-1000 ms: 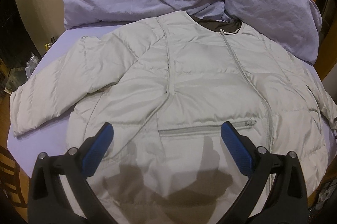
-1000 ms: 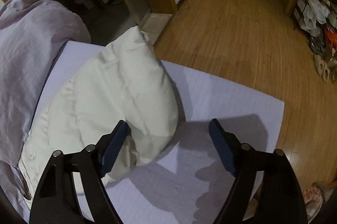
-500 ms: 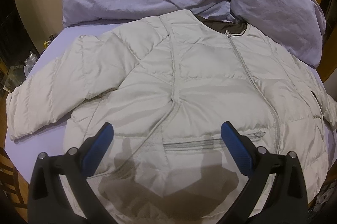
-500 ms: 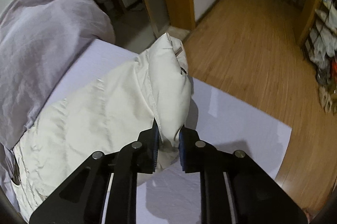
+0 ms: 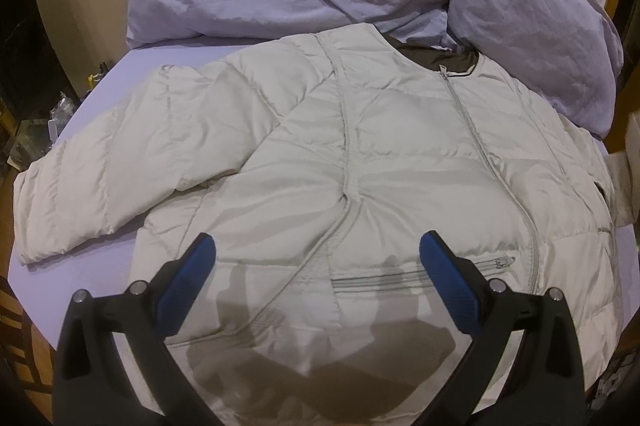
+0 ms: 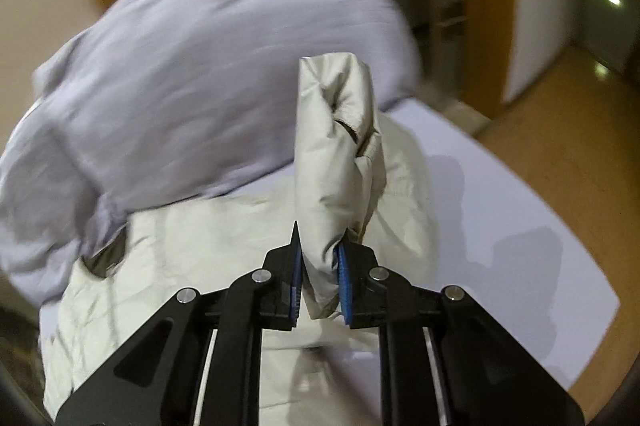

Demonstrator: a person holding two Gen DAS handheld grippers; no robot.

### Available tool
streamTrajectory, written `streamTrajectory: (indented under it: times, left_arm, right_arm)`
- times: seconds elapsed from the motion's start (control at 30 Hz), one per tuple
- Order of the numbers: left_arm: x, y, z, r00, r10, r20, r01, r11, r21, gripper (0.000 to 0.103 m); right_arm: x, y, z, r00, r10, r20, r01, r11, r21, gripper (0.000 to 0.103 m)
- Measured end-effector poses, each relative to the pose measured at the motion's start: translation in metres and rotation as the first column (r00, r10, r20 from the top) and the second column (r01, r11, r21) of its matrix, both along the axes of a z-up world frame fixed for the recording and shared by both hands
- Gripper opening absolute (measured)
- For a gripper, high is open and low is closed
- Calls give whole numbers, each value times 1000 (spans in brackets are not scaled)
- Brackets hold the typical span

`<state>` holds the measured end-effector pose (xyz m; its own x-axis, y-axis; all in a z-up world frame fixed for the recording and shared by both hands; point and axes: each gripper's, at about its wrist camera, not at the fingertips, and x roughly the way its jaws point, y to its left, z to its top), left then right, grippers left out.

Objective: Fold large clothes
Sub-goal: 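Carry the sleeve with the right gripper across the jacket front and release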

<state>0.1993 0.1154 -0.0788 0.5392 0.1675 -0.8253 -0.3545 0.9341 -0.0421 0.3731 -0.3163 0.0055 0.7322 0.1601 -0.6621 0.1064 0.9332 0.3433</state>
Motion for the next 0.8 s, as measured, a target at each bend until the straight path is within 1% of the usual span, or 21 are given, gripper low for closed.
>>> streamTrajectory:
  times: [0.07, 0.13, 0.17, 0.33, 0.43, 0.6, 0.8]
  left_arm:
    - [-1, 4, 0, 1000, 8, 2, -8, 1000, -6, 101]
    - [-2, 8, 0, 1000, 15, 3, -15, 1000, -11, 101]
    - [-2, 9, 0, 1000, 17, 4, -17, 1000, -13, 101]
    - [-6, 15, 1, 999, 31, 12, -30, 999, -16, 101]
    - [-7, 19, 1, 999, 39, 12, -38, 999, -22, 101]
    - [-9, 22, 1, 999, 44, 13, -44, 999, -26, 101]
    - [-11, 30, 1, 998, 55, 15, -55, 998, -42, 101]
  right_arm:
    - [3, 30, 5, 997, 78, 8, -78, 997, 3, 16]
    - [6, 66, 4, 988, 157, -5, -157, 988, -1, 16]
    - [4, 79, 3, 984, 180, -9, -180, 984, -3, 16]
    - [1, 143, -13, 947, 316, -54, -317, 949, -5, 16]
    - [-4, 179, -21, 918, 389, -74, -390, 921, 4, 16]
    - [-8, 223, -25, 881, 463, -94, -463, 886, 20, 15]
    - [-8, 272, -31, 847, 520, -110, -521, 853, 28, 15]
